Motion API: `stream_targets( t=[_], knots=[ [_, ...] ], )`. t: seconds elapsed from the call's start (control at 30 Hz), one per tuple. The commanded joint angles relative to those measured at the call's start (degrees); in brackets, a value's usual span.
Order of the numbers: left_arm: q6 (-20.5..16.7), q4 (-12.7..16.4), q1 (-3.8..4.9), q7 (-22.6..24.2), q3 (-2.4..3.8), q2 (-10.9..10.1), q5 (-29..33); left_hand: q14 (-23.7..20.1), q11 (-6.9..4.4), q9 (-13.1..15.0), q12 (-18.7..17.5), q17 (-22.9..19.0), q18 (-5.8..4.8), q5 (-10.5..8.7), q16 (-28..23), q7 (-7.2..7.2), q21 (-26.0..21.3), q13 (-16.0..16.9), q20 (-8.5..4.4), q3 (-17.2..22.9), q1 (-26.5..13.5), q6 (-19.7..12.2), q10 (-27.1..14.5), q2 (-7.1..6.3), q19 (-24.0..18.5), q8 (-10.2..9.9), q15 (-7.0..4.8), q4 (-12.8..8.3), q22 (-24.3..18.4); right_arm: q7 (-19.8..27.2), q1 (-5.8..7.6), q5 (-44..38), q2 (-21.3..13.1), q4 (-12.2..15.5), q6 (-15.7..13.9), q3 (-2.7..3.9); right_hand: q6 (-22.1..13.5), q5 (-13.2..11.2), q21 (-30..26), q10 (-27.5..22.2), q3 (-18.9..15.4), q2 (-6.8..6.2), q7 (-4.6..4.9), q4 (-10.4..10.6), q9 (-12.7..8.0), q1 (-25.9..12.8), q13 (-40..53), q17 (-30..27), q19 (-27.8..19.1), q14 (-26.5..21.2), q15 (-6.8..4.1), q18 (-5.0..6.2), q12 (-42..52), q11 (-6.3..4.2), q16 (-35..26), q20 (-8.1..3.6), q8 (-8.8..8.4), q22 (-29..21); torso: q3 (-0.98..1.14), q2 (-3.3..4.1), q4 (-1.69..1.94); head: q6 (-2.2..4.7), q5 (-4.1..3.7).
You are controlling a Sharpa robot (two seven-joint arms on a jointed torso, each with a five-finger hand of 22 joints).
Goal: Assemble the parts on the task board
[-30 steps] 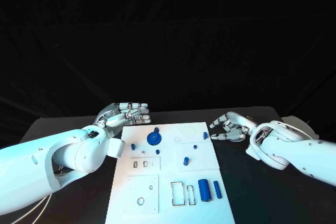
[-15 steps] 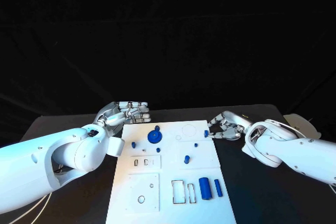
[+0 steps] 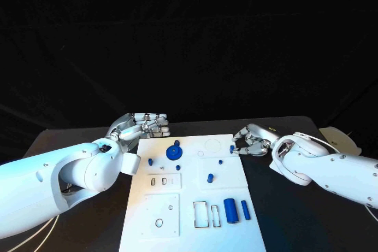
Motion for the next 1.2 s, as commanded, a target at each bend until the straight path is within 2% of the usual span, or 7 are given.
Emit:
stream_targets(
  t=[0.03,0.3,0.43,0.7,1.2],
  knots=[
    [1.2,0.1,0.04,0.1,0.04,0.1,0.1,-0.1,0.18,0.0,-0.3,0.1,0.75,0.09,-0.3,0.3,-0.4,0.0,0.26,0.1,0.4,0.1,0.0,-0.18,-0.3,-0.4,0.25,-0.3,-0.1,-0.7,-0.05,-3.4,0.3,-0.3,0.8,0.0,0.6,0.0,0.1,0.4,0.3,0.44,-0.14,-0.1,0.1,0.3,6.4,12.0,0.2,5.2,0.34,-0.17,0.2,-0.06,-0.1,0.36,0.33,7.7,0.04,-0.01,-0.04,-0.03,-0.1],
    [1.2,0.1,0.04,0.1,0.04,0.0,0.1,-0.1,0.18,0.0,-0.3,0.1,0.75,0.09,-0.3,0.3,-0.4,0.0,0.26,0.1,0.4,0.1,0.0,-0.18,-0.3,-0.4,0.25,-0.3,-0.1,-0.8,-0.07,-4.1,0.8,-0.6,1.2,0.0,1.3,-0.2,0.2,0.6,0.6,0.57,-0.3,-0.3,0.3,0.3,6.6,12.1,0.3,5.3,0.23,-0.21,0.4,-0.19,0.0,0.29,0.54,7.8,0.02,0.0,0.06,-0.12,-0.2],
    [1.2,0.1,0.04,0.1,0.04,0.0,0.1,-0.1,0.18,0.0,-0.3,0.1,0.75,0.09,-0.3,0.3,-0.4,0.0,0.26,0.1,0.4,0.1,0.0,-0.18,-0.3,-0.4,0.25,-0.3,-0.1,-0.9,-0.18,-4.3,1.0,-0.6,1.6,0.0,1.4,-0.3,0.2,0.7,0.6,0.59,-0.34,-0.3,0.3,0.3,6.7,12.1,0.3,5.3,0.2,-0.21,0.5,-0.23,0.0,0.27,0.59,7.8,0.04,0.02,-0.03,-0.19,-0.07],
    [1.2,0.2,0.04,0.0,0.04,0.0,0.1,-0.1,0.18,0.0,-0.3,0.1,0.75,0.09,-0.3,0.3,-0.4,0.0,0.26,0.1,0.4,0.1,0.0,-0.18,-0.3,-0.4,0.25,-0.3,-0.1,-1.0,-0.45,-4.5,1.3,-0.7,2.0,-0.01,1.6,-0.4,0.2,0.8,0.7,0.63,-0.39,-0.4,0.3,0.3,6.8,12.2,0.4,5.3,0.16,-0.23,0.6,-0.28,0.0,0.24,0.65,7.9,0.01,0.01,0.03,-0.4,-0.29],
    [1.3,0.2,0.05,0.0,0.04,0.0,0.1,-0.1,0.18,0.0,-0.3,0.1,0.75,0.09,-0.3,0.3,-0.4,0.0,0.26,0.1,0.4,0.1,0.0,-0.18,-0.3,-0.4,0.25,-0.3,-0.1,-1.3,-0.52,-4.5,1.8,-1.1,2.2,-0.01,2.7,-0.7,0.3,1.0,1.3,1.15,-0.68,-0.5,0.5,0.3,7.0,12.2,0.5,5.3,-0.04,-0.27,0.8,-0.53,0.0,0.07,0.91,8.1,0.07,0.03,0.01,-0.48,-0.18]
  ],
)
